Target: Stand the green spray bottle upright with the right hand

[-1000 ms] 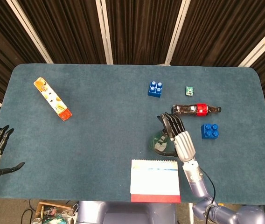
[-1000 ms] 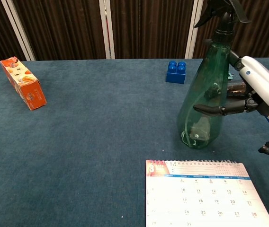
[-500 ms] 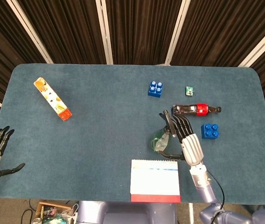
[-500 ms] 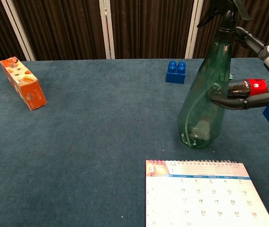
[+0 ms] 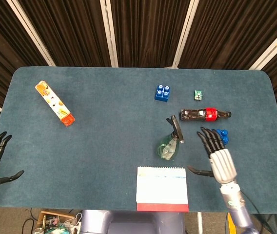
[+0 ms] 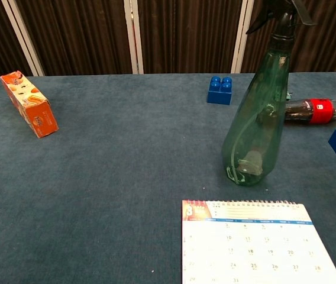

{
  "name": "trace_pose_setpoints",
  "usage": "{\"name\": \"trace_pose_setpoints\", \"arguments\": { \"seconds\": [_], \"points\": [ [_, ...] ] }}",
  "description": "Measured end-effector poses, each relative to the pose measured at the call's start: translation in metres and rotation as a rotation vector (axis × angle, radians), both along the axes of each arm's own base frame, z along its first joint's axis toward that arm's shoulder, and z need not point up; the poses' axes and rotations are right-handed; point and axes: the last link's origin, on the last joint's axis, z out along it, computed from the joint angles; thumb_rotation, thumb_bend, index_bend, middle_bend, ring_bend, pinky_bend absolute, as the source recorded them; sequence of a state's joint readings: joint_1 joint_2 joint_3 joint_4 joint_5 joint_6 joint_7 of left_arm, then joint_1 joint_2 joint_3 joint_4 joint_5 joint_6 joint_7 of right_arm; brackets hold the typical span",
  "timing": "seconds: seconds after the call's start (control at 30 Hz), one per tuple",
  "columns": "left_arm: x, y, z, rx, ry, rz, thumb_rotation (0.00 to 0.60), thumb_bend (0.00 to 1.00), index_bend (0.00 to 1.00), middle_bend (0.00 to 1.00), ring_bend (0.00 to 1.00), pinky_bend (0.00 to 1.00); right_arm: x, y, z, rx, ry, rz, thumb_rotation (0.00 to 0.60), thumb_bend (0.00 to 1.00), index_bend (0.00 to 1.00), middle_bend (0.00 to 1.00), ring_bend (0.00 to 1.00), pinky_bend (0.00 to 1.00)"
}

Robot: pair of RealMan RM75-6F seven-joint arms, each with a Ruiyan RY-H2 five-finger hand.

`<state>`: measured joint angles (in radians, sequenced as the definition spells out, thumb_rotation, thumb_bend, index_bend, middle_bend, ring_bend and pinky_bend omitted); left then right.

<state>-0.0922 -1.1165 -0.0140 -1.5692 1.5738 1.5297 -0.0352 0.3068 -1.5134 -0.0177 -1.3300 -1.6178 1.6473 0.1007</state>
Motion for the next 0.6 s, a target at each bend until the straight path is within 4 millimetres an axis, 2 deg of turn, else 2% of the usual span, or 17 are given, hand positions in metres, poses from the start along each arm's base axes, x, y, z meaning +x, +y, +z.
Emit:
{"name": "trace_pose_setpoints", "arguments": {
  "seconds": [0.2, 0.33, 0.6],
  "points": [
    [0.0, 0.002, -0.001, 0.001, 0.007, 0.002, 0.6, 0.05, 0.0, 0.0, 0.0, 0.0, -0.031, 0.013, 0.033, -0.017, 0.235, -0.144, 0.6, 0.16, 0.0, 0.0, 0.0, 0.0],
    [0.001, 0.003, -0.003, 0.0, 0.011, 0.002, 0.6, 0.05, 0.0, 0.0, 0.0, 0.0, -0.049, 0.023, 0.057, -0.072, 0.356, -0.301, 0.6, 0.16, 0.0, 0.0, 0.0, 0.0],
    [0.002, 0.005, -0.007, -0.015, 0.023, -0.003, 0.6, 0.05, 0.0, 0.0, 0.0, 0.0, -0.061, 0.046, 0.08, -0.103, 0.289, -0.421, 0.6, 0.16, 0.0, 0.0, 0.0, 0.0]
  ]
}}
